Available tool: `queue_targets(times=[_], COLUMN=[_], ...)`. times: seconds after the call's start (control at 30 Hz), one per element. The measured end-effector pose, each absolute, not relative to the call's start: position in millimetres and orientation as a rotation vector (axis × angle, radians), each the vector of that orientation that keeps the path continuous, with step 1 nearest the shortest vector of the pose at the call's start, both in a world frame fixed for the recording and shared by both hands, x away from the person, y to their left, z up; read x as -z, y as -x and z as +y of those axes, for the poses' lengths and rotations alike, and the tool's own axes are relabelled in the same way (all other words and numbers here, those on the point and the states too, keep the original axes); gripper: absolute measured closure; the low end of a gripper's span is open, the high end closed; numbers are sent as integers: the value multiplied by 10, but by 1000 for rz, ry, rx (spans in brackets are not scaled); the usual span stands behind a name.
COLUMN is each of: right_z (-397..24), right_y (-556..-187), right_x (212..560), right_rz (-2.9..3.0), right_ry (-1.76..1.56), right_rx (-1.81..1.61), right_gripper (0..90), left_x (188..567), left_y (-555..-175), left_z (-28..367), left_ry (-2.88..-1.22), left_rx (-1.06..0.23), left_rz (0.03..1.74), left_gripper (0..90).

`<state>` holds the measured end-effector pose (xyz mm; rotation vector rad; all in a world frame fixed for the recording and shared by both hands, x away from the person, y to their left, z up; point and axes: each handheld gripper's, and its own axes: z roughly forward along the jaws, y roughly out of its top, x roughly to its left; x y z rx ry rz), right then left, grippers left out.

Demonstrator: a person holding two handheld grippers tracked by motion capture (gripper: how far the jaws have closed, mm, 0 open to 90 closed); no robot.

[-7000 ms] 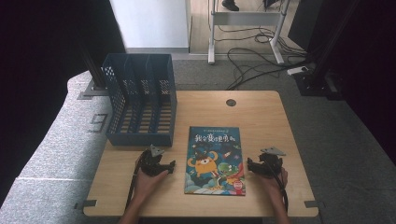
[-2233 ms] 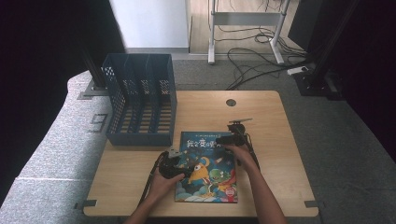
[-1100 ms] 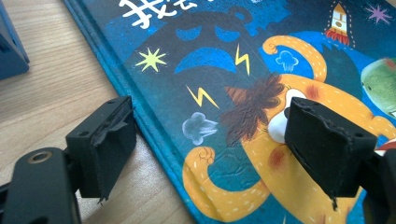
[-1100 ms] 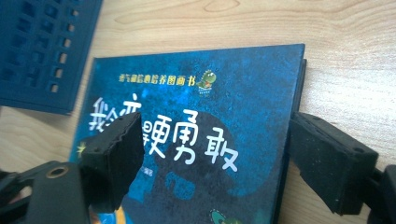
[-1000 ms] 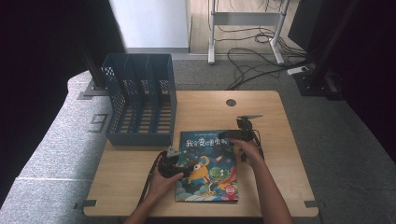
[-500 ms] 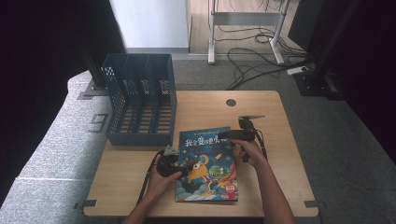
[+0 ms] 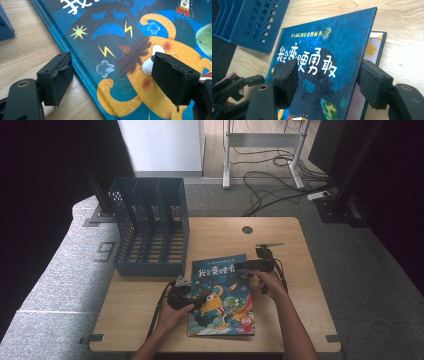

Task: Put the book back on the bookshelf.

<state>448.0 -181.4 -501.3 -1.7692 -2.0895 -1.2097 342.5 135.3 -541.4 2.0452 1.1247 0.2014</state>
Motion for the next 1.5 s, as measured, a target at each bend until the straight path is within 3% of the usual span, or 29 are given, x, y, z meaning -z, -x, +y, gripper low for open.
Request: queue_targets(times=[0.23, 1.13, 1.5], right_z=[-1842, -1774, -1772], right_y=[-4471, -4483, -4475], right_x=[4988, 5032, 5011], right_rz=[-2082, -2113, -2119], right_ry=[1751, 1716, 1730], right_rx=[1232, 1204, 1240], right_gripper=[392, 386, 488], left_x=[5407, 5413, 5407], left_y=[-3425, -3443, -3449], left_z=[1363, 1383, 1399], left_ry=[-2043, -2043, -2037], left_rx=[-185, -164, -155], left_rz=[1118, 1126, 1125], left_gripper=[171, 162, 161])
